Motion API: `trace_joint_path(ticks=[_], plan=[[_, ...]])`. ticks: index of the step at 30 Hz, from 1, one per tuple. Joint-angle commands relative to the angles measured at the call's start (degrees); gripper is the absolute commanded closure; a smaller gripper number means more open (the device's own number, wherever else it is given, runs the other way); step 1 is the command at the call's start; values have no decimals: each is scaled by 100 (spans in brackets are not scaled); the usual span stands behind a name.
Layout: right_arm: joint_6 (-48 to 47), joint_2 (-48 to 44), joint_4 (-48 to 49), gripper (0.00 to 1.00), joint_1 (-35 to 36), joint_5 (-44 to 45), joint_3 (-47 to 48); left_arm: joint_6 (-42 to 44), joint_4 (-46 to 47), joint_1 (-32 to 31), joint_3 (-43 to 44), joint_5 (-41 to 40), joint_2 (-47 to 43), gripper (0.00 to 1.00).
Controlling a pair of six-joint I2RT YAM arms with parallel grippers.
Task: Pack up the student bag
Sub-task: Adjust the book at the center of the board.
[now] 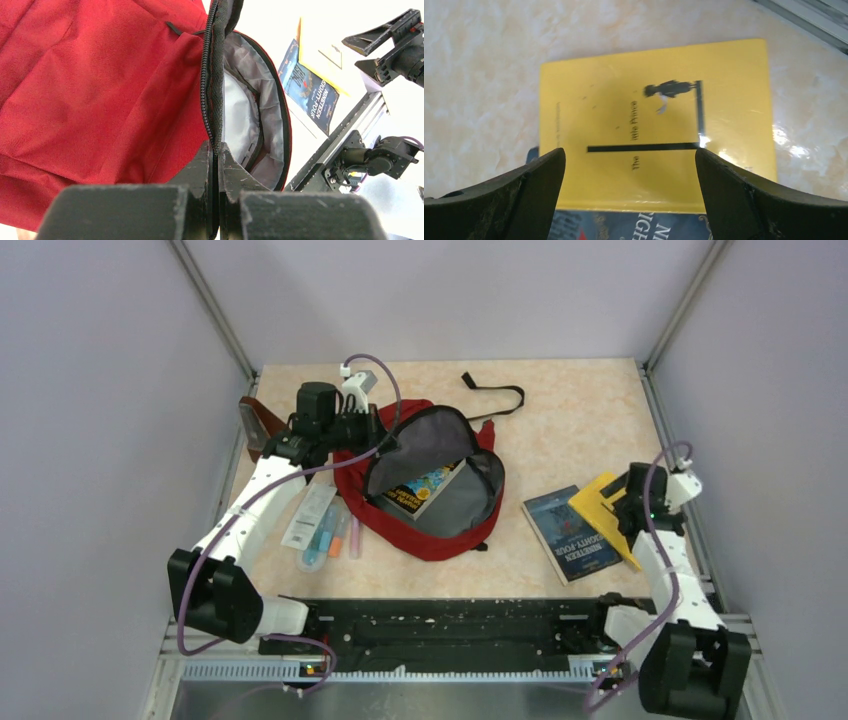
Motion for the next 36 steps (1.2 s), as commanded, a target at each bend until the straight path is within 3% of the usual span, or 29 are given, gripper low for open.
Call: trace_joint_path(ticks=[1, 8, 15, 20, 30, 34, 36], plan=[[612, -444, -69, 1, -1013, -547, -386, -117, 378, -19, 63, 221, -217, 100], [704, -641, -274, 1, -1927, -471, -718, -108, 389, -20, 58, 172, -327, 100], [447, -461, -183, 1, -2913, -1296, -1145, -117, 389, -20, 51, 186, -299, 100], [239, -513, 82, 2, -3035, -1804, -1347, -134, 395, -19, 52, 211, -296, 100], [48, 72, 1016, 12, -3035, -3484, -1581, -134, 397, -20, 38, 194, -222, 100], [96, 220, 1327, 20, -3035, -3764, -1685, -134, 397, -20, 37, 178, -202, 100], [98, 321, 1538, 28, -3041, -3965, -1734, -134, 397, -20, 35, 188, -195, 100]])
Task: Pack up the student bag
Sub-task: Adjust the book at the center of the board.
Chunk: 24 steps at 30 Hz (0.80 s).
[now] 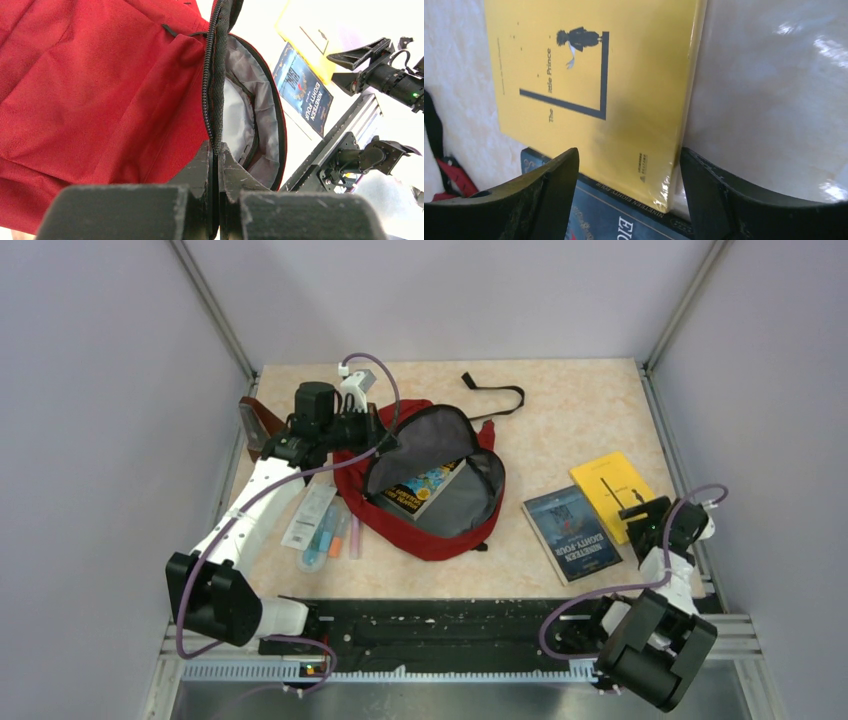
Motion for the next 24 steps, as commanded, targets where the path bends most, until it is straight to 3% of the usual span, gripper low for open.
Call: trace_joint_path(ticks=[1, 5, 10, 14, 17, 24], plan=[[69, 353, 160, 36, -37, -840, -334, -23, 356, -20, 43, 135, -113, 100], [-54, 498, 434, 68, -28, -925, -387, -23, 356, -23, 43, 118, -99, 100], [-191, 534, 714, 87, -27, -1145, -439, -32, 356, -25, 44, 138, -88, 100], [-348, 767, 751, 92, 191, -1142, -271, -40, 356, -20, 53, 158, -99, 100], [-461, 865, 677, 91, 821, -743, -64, -32, 356, -26, 42, 136, -95, 100], [-218, 895, 593, 80, 1316, -916, -154, -3, 325, -21, 50, 80, -96, 100]])
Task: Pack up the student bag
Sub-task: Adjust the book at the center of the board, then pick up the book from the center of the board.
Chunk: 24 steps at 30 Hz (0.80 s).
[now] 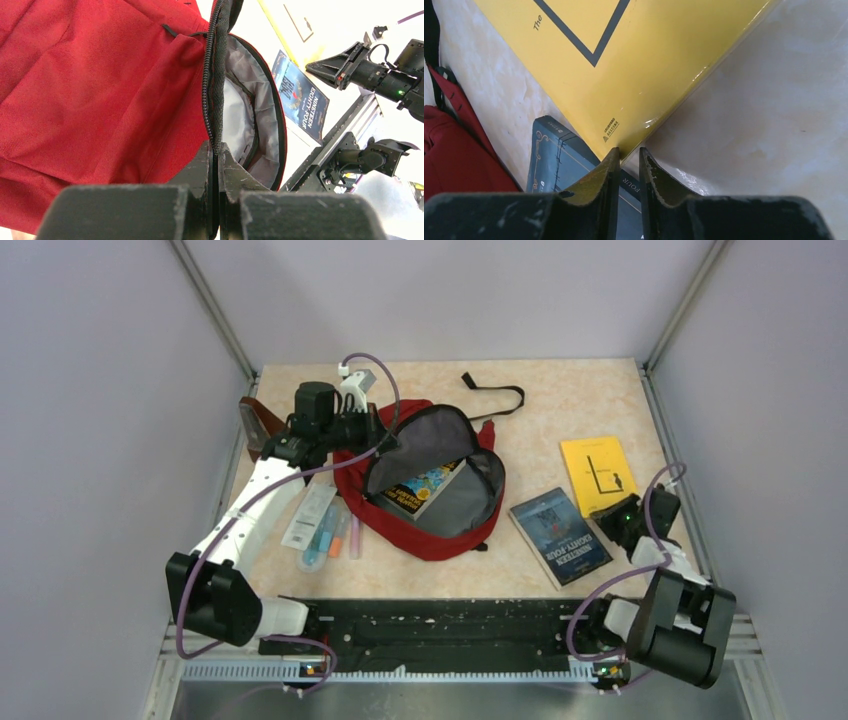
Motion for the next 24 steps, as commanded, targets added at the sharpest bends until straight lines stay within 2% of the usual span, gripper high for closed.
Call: trace_joint_path(ticks=[1, 7, 13, 17, 18, 19, 21, 22, 24], plan=[[48, 1, -367, 79, 221, -214, -163, -12, 331, -16, 57, 104, -95, 100], [348, -385, -500, 61, 926, -42, -358, -32, 340, -17, 51, 128, -99, 100], [362, -721, -1032, 55, 1406, -89, -284, -24, 340, -22, 52, 113, -130, 100], [339, -1003, -1427, 47, 1802, 15, -249, 26, 325, -28, 35, -9, -100, 100], [269, -1043, -1520, 45, 1821, 53, -222, 94, 277, -45, 47, -120, -89, 95], [198, -1093, -1596, 43, 1823, 116, -183, 197, 157, -102, 98, -312, -72, 84], [54, -1188, -1713, 36, 1824, 278, -96, 500, -126, -335, 215, -1000, -98, 52], [-8, -1241, -1748, 32, 1824, 305, -60, 669, -229, -520, 256, -1418, -138, 40], [-151, -1244, -1795, 26, 1824, 270, 4, 755, -362, -1003, 261, -2203, -263, 27]])
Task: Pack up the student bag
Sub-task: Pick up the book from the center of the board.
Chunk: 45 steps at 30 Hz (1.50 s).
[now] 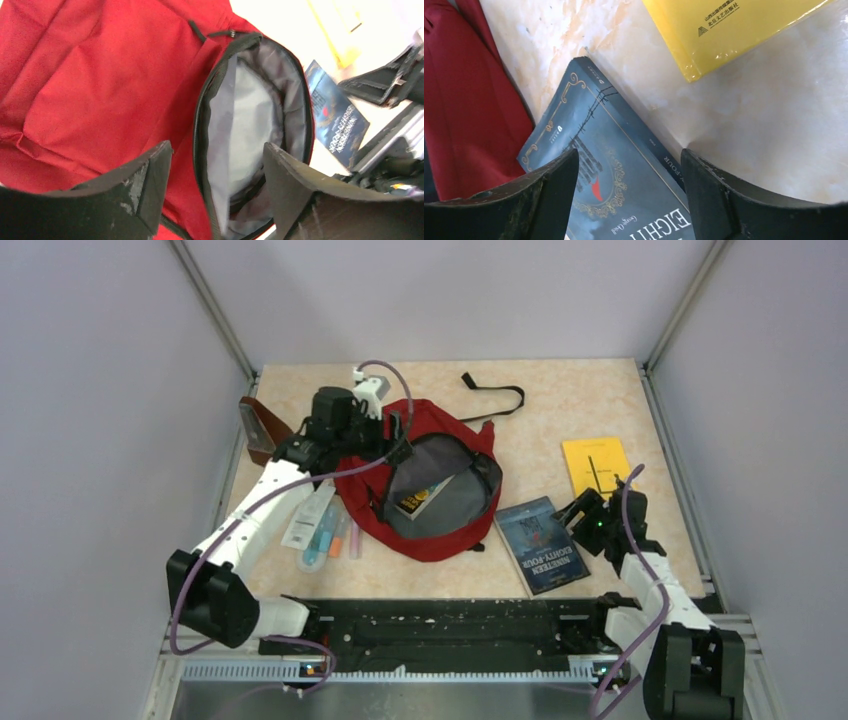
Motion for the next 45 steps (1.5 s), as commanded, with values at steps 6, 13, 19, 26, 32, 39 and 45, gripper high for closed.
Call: trace_joint_path(ticks=[6, 13, 19, 26, 32, 39, 45], plan=[[-640, -43, -882, 24, 84, 60, 231, -487, 181, -2077, -184, -2500, -740, 17], [-512, -482, -979, 24, 97, -63, 76, -2401, 2363, -3686, -1380, -2365, -483, 17], [-481, -718, -1003, 24, 119, -75, 25, -2765, 3104, -4603, -923, -2230, 768, 16], [-568, -727, -1026, 24, 128, -110, 96, -3596, 3833, -4652, -645, -1324, 2515, 15], [-592, -716, -979, 23, 128, -134, 90, -3838, 3901, -4637, -646, -1718, 3049, 14], [-592, -567, -851, 23, 137, -190, 45, -4083, 4045, -4520, -946, -1985, 3101, 10], [-626, -517, -859, 23, 137, -312, 44, -4371, 4324, -4359, -960, -1834, 3462, 9]])
